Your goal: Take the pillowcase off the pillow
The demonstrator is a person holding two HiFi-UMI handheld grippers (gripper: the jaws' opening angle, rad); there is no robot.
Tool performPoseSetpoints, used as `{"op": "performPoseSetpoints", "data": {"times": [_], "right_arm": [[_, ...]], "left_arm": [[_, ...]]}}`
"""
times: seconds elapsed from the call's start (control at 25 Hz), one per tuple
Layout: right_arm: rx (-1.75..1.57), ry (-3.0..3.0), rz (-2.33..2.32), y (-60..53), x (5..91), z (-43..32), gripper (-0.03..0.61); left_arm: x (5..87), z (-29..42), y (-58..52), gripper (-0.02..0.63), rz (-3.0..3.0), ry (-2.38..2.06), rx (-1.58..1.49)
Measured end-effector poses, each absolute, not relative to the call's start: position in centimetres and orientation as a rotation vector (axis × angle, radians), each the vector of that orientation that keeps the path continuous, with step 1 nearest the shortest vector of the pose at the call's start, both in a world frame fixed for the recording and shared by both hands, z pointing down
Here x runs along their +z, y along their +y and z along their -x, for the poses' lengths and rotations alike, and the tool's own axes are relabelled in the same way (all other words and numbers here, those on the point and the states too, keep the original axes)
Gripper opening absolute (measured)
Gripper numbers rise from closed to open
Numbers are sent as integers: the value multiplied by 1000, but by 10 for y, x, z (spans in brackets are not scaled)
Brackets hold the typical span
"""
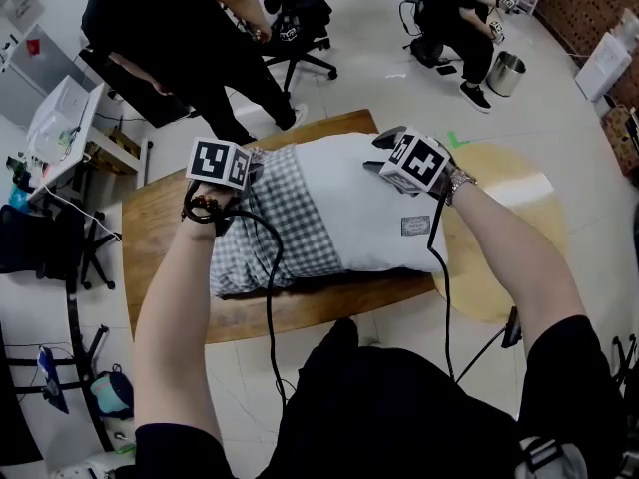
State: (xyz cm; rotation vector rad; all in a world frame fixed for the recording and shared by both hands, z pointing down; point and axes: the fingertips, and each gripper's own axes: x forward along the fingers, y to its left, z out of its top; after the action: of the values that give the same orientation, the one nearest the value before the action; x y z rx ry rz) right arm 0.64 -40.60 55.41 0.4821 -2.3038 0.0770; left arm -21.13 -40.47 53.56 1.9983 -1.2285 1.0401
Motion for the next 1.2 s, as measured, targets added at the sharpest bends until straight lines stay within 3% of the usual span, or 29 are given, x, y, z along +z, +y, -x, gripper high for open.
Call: {"op": "performPoseSetpoints", "data": {"times": [0.76,1.2], "right_arm": [[-81,-2311,-360,-258,578,-13,200],[-184,-2257,-322,-215,608,9,272]], "left_arm": [[569,166,-250,270,-1941,-1349,932],[604,153,-200,285,-1891,-1343,747]]}}
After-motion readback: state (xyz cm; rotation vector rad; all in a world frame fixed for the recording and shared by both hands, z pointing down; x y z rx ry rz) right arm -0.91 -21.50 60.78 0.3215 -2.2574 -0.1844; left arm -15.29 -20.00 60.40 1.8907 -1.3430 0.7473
